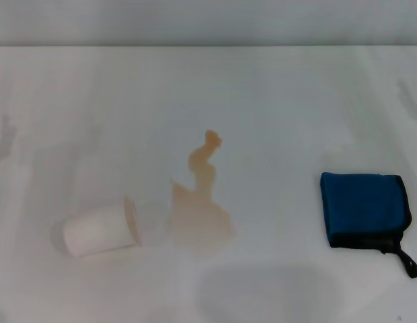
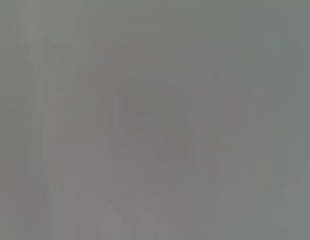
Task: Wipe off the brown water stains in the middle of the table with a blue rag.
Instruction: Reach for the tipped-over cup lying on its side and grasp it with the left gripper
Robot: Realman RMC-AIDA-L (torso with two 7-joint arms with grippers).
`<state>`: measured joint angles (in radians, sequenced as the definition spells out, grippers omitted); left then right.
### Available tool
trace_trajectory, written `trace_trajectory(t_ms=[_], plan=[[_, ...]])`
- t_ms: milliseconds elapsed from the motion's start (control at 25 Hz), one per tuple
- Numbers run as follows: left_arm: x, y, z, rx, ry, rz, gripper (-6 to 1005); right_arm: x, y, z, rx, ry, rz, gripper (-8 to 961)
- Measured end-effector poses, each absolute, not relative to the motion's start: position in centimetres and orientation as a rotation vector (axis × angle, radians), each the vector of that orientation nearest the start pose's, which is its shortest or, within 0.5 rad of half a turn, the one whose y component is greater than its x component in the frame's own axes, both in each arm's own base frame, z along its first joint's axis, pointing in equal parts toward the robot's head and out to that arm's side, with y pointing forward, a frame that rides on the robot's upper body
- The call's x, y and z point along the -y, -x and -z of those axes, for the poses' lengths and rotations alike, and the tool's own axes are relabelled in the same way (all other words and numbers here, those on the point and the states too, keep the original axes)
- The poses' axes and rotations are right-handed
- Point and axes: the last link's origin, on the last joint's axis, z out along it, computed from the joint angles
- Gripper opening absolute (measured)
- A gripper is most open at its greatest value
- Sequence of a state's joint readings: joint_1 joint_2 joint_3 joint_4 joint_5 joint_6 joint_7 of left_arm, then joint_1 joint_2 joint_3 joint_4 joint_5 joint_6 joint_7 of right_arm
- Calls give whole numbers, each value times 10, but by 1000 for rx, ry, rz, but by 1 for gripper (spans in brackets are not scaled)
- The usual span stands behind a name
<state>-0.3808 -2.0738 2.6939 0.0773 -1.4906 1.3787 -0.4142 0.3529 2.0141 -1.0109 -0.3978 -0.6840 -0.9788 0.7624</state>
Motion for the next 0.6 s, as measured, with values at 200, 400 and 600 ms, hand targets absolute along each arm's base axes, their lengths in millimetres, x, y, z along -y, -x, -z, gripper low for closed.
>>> trace_trajectory(t_ms=[200,400,600], plan=[[-296,363,-34,695,1241,924,872,-352,-360,-67,-709,1612,-776,693],[-297,363,-33,698,1242,929,872,-349,-363,-69,-717,1591,-785,693],[-306,362,-39,766,1243,1024,873,-348,-362,-70,-715,1591,-788,693]])
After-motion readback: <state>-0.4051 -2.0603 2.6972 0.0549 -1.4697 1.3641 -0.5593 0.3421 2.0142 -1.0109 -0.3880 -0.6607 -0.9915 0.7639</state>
